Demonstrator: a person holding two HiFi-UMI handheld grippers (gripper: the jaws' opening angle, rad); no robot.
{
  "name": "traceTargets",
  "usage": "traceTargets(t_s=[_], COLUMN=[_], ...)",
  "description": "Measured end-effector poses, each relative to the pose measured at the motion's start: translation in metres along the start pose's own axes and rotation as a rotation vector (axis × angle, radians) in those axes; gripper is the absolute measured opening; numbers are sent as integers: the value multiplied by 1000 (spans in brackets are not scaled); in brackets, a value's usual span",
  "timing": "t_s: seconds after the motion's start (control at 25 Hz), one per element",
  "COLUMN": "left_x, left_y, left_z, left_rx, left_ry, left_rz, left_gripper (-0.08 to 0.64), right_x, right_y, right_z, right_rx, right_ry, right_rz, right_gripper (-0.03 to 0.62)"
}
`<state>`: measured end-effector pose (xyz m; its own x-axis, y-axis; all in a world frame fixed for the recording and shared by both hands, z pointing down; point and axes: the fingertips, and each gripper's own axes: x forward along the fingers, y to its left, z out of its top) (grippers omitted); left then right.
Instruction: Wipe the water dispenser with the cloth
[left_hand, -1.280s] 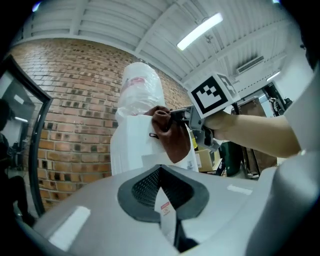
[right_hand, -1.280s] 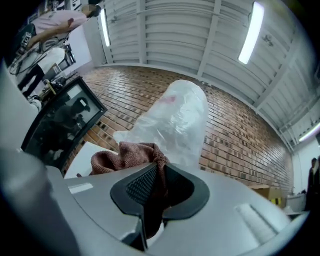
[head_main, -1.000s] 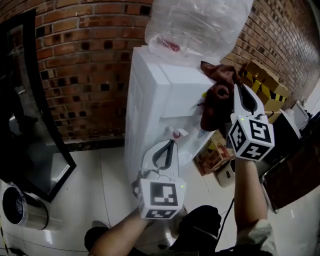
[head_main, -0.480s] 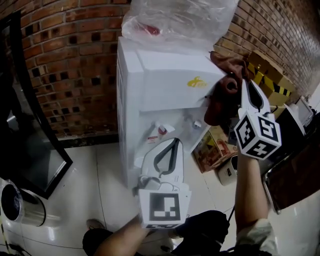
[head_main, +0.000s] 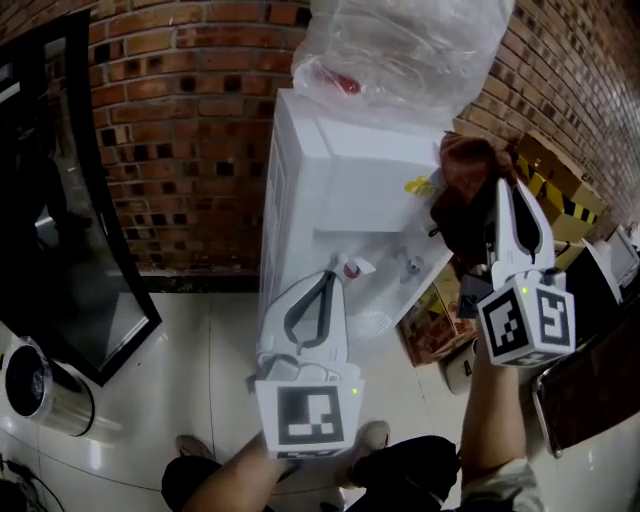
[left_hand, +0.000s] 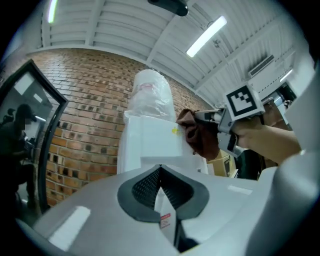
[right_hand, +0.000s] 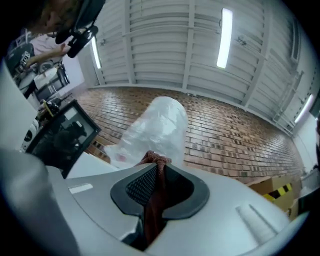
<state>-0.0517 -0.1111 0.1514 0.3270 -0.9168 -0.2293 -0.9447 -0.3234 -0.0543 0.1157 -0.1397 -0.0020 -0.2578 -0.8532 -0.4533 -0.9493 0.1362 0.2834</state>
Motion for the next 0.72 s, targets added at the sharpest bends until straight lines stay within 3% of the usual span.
traceTargets(t_s=[0.2,0.44,0.56,0.72], left_x=[-14,-34,-43,-48], left_y=[51,101,113,123], left_z=[3,-4,-4,-17], left_rx=[-5,-22,4,22], left_ry=[-2,34,45,93], left_rz=[123,232,264,270], left_gripper=[0,0,0,0], right_x=[-3,5,8,9], right_y=[96,193,218,221], right_z=[17,4,-13,-23], right_rx=[37,5,5,2], right_ry=[-81,-57,-16,3], right_rz=[180,356,386,364], right_gripper=[60,60,60,60])
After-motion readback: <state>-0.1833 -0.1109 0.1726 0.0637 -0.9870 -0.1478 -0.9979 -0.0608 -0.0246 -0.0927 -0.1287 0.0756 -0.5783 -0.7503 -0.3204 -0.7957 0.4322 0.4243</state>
